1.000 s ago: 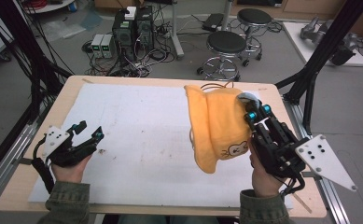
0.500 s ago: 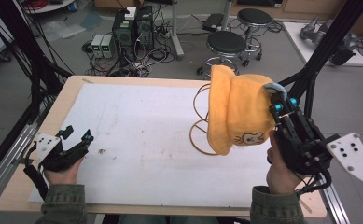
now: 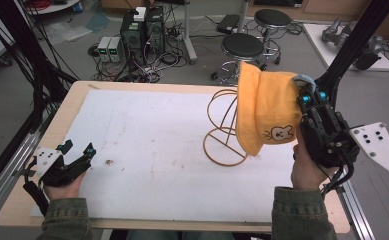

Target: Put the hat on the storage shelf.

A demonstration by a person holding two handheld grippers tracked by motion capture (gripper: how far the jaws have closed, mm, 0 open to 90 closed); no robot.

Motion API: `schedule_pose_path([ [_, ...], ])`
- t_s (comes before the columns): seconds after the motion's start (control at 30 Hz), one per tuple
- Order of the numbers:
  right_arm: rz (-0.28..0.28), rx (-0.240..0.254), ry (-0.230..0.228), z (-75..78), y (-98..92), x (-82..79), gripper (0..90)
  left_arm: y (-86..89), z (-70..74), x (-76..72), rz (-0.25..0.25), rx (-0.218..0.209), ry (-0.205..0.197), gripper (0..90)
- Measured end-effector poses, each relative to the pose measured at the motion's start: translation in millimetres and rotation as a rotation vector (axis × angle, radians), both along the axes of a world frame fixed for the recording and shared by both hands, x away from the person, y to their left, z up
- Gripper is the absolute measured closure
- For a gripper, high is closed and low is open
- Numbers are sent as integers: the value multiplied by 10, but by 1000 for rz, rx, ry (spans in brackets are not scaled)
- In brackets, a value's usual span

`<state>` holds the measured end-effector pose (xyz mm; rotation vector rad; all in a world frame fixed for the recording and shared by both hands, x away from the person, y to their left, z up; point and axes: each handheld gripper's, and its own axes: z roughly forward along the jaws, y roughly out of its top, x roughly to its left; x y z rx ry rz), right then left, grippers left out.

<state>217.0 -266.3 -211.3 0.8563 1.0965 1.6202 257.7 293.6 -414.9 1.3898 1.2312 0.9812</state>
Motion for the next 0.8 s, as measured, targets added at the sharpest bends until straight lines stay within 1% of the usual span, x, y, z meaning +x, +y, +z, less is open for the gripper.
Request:
schedule_pose_path([
  [0.13, -17, -3, 9, 39, -13, 90, 841, -11, -9, 1, -4, 3, 0, 302],
  [0.33, -34, -25, 46, 52, 18, 270, 841, -25, -17, -7, -12, 5, 0, 301],
  [0.5, -27, -44, 78, 20, 80, 400, 840, -22, -23, -11, -12, -2, -2, 303],
  [0.6, -22, -60, 86, 15, 128, 463, 840, -24, -29, -6, -15, -3, 4, 303],
  [0.63, -20, -60, 97, 12, 152, 487, 840, -22, -31, -3, -16, -4, 6, 304],
  [0.8, -18, -77, 125, -8, 218, 594, 838, -2, -36, 5, -8, -12, 5, 304],
])
